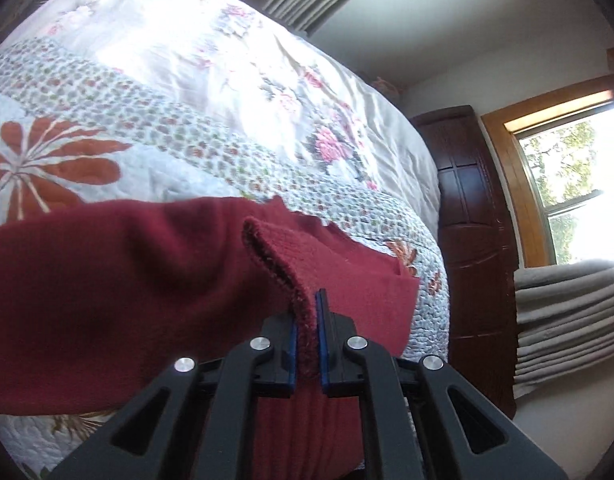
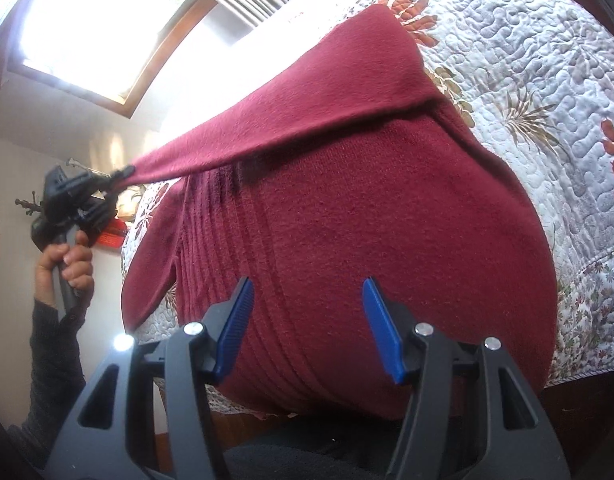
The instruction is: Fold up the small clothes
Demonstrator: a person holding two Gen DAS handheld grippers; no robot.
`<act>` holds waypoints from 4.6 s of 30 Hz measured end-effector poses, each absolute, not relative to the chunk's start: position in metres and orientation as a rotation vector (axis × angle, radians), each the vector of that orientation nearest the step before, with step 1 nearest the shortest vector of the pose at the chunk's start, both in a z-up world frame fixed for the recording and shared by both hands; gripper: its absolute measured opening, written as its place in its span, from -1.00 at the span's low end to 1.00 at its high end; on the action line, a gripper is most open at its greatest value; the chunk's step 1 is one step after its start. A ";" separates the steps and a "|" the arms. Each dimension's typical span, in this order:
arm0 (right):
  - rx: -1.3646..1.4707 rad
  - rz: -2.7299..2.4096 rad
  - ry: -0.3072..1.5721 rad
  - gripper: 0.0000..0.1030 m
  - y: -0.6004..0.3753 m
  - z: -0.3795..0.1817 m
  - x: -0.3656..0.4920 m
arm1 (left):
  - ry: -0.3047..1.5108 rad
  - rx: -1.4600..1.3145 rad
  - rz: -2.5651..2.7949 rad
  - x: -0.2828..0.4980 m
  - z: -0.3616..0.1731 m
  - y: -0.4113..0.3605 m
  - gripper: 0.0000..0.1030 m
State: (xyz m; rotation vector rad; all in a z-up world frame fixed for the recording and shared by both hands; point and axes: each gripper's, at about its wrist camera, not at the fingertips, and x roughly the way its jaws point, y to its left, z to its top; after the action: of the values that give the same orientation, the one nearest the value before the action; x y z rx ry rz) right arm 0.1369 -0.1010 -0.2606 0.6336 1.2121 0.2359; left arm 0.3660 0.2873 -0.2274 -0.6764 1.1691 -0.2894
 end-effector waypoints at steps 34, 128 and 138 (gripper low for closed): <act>0.589 0.272 1.199 0.12 -0.093 -0.246 0.139 | 1.229 -0.646 -0.153 0.344 -0.312 0.265 -0.32; 0.892 0.624 1.459 0.02 -0.105 -0.335 0.358 | 0.962 -0.919 0.098 0.096 -0.269 0.300 0.56; 0.772 0.743 1.359 -0.88 -0.082 -0.269 0.381 | 0.953 -0.969 0.109 0.093 -0.277 0.298 0.56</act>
State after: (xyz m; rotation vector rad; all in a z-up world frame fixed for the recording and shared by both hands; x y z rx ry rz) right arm 0.3813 -0.0824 -0.2691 0.7719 1.3586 0.7433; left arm 0.0933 0.2980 -0.2767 -0.9693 0.9532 0.1094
